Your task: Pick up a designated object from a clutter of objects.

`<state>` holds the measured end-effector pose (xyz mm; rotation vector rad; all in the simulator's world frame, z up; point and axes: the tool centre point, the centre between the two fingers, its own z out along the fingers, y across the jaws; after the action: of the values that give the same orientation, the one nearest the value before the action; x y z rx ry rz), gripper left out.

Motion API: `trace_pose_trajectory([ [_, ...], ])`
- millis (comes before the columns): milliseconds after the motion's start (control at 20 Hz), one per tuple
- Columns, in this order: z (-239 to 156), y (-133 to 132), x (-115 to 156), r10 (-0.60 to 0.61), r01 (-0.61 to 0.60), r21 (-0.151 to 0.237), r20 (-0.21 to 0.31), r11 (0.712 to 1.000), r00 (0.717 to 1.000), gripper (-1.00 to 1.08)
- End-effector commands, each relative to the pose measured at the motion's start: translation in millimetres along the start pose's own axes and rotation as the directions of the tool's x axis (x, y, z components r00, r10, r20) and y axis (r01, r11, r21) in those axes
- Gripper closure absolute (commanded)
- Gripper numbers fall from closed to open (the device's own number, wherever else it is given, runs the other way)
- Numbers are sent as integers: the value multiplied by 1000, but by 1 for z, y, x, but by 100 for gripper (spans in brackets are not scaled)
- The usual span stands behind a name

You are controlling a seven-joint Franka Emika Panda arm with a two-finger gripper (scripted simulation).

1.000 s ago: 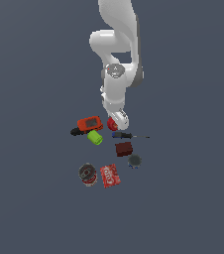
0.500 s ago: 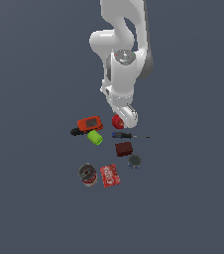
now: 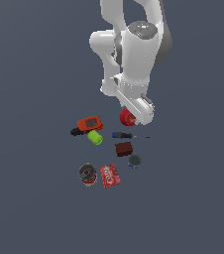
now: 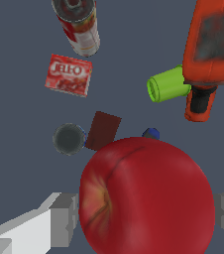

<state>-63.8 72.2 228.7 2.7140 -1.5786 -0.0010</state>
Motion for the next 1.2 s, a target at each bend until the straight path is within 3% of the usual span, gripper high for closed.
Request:
trace_pose_trajectory([
  [0,-21,-15,-1,-1,1,1,0,1000,1000,108],
  [1150,-156,-120,-7,-7,7,2,0,1000,1000,108],
])
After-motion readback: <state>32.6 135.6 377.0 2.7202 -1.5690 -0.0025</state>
